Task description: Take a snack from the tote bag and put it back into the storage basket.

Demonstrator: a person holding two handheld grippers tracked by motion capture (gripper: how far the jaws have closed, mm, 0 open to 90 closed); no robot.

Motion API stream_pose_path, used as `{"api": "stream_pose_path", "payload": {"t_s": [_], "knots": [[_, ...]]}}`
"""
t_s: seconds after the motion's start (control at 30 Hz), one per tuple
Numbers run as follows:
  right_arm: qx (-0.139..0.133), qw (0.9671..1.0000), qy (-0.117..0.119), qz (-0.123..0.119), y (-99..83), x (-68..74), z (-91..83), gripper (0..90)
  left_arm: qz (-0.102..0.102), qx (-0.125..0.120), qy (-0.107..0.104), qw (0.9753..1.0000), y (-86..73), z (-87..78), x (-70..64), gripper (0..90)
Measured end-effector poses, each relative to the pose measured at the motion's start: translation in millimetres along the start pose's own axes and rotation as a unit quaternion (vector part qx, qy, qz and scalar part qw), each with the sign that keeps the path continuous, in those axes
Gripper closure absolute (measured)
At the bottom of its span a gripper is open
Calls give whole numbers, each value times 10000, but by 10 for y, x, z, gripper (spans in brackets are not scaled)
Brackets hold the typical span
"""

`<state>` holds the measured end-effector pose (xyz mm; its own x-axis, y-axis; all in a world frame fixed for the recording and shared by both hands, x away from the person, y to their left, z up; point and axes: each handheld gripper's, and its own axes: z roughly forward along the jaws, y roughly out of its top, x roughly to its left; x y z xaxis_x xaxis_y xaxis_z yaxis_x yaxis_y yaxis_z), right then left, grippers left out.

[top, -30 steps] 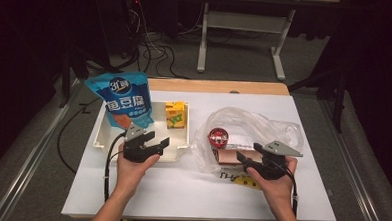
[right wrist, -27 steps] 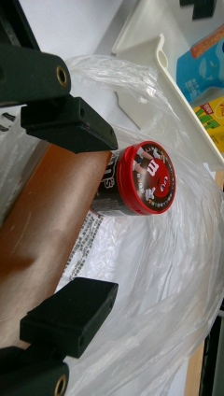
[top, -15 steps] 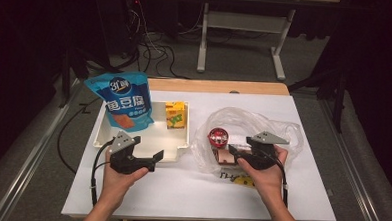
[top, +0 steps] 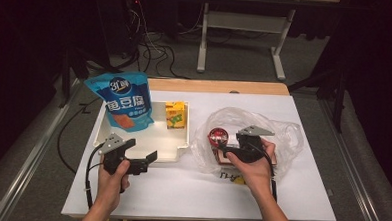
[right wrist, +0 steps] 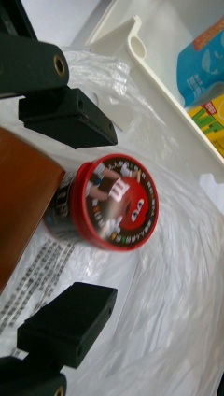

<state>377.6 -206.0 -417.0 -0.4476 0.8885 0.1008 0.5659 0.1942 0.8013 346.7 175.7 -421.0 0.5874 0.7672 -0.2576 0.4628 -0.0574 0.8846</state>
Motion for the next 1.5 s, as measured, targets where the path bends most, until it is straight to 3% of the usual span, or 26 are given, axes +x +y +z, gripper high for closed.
{"api": "stream_pose_path", "payload": {"t_s": [0.27,0.37,0.57,0.9,1.07,1.17,1.43,1.5], "knots": [[154,9998,43,-123,132,64,190,222,-9,70,68,10000,-26,21,12,65],[302,9994,-40,-137,148,82,283,221,4,86,81,9999,-31,18,14,72],[531,9985,-118,-17,141,65,423,245,-22,82,92,9999,-37,14,35,82],[524,9986,-33,66,150,1,402,255,-25,64,116,9999,-35,4,50,94],[529,9985,-132,42,149,-38,386,255,-53,69,130,9999,-38,4,65,99],[647,9978,-86,58,158,-35,416,247,-56,66,133,9999,-39,9,61,102],[997,9946,-250,-121,184,1,517,245,-35,102,113,9999,-42,15,55,106],[1139,9933,-205,17,187,-15,550,237,-40,98,122,9999,-44,17,56,108]]}}
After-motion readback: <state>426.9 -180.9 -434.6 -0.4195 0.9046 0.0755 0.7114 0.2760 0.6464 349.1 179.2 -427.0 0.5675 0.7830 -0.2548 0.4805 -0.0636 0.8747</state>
